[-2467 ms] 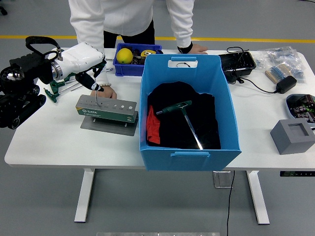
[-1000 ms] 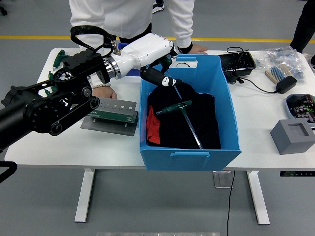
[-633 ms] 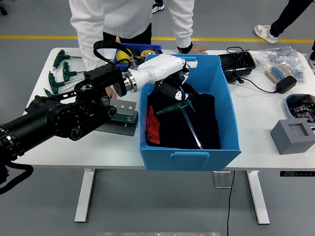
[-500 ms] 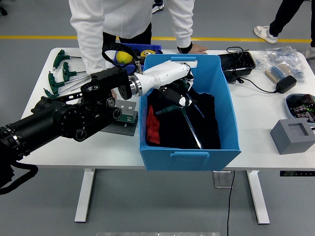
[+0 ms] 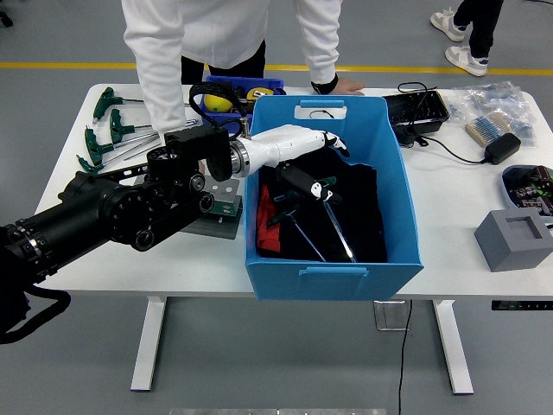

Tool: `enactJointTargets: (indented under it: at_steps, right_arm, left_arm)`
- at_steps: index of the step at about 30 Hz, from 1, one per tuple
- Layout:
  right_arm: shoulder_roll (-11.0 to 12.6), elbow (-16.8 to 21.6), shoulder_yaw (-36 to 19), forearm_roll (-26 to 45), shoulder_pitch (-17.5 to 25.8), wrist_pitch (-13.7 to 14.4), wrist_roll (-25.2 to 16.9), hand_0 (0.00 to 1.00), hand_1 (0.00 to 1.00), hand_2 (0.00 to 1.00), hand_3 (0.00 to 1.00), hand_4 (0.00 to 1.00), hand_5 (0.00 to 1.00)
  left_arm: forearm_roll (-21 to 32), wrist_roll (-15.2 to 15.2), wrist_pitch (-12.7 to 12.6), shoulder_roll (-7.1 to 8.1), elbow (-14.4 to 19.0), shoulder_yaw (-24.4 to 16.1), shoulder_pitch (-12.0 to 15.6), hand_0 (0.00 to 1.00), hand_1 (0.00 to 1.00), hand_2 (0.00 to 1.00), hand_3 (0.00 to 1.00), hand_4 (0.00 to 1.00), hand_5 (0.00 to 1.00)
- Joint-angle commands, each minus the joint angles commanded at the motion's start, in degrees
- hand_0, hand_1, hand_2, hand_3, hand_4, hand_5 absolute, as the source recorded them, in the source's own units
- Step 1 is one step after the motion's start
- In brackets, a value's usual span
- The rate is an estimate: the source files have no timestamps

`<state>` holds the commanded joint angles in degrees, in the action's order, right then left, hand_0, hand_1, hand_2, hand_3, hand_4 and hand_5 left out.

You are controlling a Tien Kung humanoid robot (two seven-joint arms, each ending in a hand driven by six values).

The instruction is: Lift tool from toolbox,place it in box,lift tool from toolbox,place it in box

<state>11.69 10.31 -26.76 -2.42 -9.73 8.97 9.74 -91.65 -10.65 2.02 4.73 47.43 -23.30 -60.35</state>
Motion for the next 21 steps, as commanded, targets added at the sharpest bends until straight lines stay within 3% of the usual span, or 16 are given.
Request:
enactJointTargets:
  at_steps: [2, 3, 8, 9, 14, 15, 21]
  right_arm:
    - [0.0, 0.0, 0.2, 0.3, 0.0, 0.0, 0.0, 0.687, 0.686, 0.753, 0.577, 0.808, 0.684]
    - [-0.1, 0.0, 0.1, 0.3, 0.0, 0.0, 0.0, 0.689, 0.686, 0.754, 0.577, 0.808, 0.685]
    - [-0.2, 0.0, -0.2, 0.7, 0.3, 0.1, -0.1, 0.689, 0.686, 0.754, 0.577, 0.808, 0.685]
    - [-0.3, 0.0, -0.2, 0.8, 0.3, 0.1, -0.1, 0.687, 0.685, 0.754, 0.577, 0.807, 0.686]
    - [-0.4, 0.0, 0.0, 1.4, 0.6, 0.1, -0.3, 0.687, 0.685, 0.754, 0.577, 0.807, 0.686]
    - [-0.4, 0.0, 0.2, 1.6, 0.6, 0.1, -0.3, 0.688, 0.685, 0.754, 0.577, 0.807, 0.684]
    - [-0.5, 0.0, 2.1, 3.9, 0.8, 0.1, -1.1, 0.685, 0.683, 0.752, 0.576, 0.806, 0.685]
  left_arm:
    - [-0.9, -0.2, -0.7, 0.52, 1.0, -1.7, 0.5, 0.825, 0.814, 0.998, 0.918, 0.950, 0.635]
    - [-1.3, -0.2, -1.0, 0.81, 1.5, -2.5, 0.8, 0.791, 0.769, 0.926, 0.871, 0.944, 0.626]
    - [-3.8, 0.8, -1.4, 3.19, 7.1, -9.3, 4.5, 0.791, 0.769, 0.926, 0.871, 0.944, 0.626]
    - [-4.4, 1.5, -1.4, 3.90, 9.0, -11.3, 5.9, 0.705, 0.713, 0.842, 0.777, 0.923, 0.617]
    - [-8.0, 4.0, -1.3, 6.73, 19.4, -21.8, 13.6, 0.705, 0.713, 0.842, 0.777, 0.923, 0.617]
    - [-8.0, 4.2, -1.0, 7.01, 21.1, -23.5, 14.9, 0.667, 0.663, 0.766, 0.694, 0.913, 0.625]
    - [-4.2, 7.2, 1.5, 7.20, 30.8, -36.3, 26.0, 0.636, 0.642, 0.746, 0.688, 0.907, 0.620]
